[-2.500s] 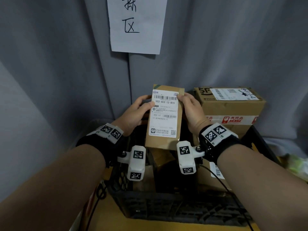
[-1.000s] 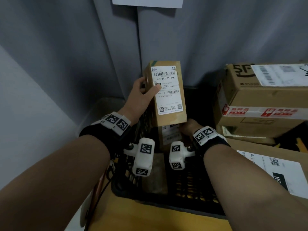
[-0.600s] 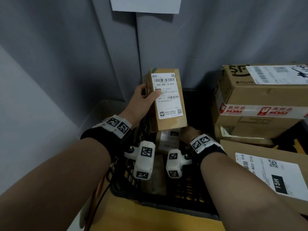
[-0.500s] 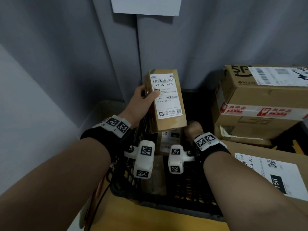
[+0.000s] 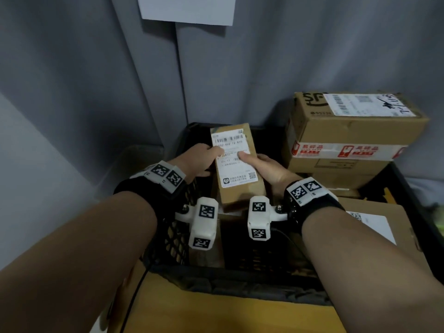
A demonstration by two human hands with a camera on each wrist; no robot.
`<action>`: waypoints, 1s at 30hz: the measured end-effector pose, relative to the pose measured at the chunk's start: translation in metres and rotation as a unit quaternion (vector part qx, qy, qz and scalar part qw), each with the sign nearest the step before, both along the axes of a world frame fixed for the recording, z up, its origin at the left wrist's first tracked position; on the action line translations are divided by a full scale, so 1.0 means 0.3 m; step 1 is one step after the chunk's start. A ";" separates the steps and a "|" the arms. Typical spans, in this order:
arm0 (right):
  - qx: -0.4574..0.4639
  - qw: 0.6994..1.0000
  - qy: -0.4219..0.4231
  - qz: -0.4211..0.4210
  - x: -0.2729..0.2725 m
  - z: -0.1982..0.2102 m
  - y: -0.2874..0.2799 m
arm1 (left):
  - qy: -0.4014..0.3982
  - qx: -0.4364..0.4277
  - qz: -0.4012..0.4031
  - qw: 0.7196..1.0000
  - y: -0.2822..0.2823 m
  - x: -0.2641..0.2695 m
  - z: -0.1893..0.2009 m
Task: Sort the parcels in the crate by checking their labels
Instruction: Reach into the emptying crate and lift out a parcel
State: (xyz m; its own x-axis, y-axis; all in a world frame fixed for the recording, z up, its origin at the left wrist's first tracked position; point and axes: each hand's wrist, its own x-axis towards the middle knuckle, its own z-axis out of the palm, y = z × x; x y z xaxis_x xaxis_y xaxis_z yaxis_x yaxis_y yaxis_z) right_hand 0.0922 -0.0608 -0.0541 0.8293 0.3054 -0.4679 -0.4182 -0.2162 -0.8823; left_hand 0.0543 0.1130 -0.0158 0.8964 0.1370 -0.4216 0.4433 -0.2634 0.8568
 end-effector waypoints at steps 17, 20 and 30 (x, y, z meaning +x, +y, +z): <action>-0.161 0.987 -0.002 0.018 0.062 -0.130 0.096 | -0.183 0.196 -0.037 0.963 0.112 -0.025 0.022; -0.272 0.958 -0.079 0.035 0.074 -0.133 0.113 | -0.182 0.194 -0.037 0.963 0.125 -0.023 0.001; -0.314 0.904 -0.266 0.118 0.060 -0.054 0.115 | -0.214 0.171 -0.039 0.961 0.131 -0.022 -0.016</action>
State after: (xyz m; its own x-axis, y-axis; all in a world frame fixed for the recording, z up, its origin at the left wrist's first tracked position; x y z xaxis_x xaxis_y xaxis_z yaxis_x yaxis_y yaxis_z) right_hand 0.1102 -0.0262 -0.0703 0.9345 0.3161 -0.1637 0.1528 -0.7714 -0.6177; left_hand 0.0477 0.1524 -0.0207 0.9907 0.1278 0.0462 0.0370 -0.5807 0.8133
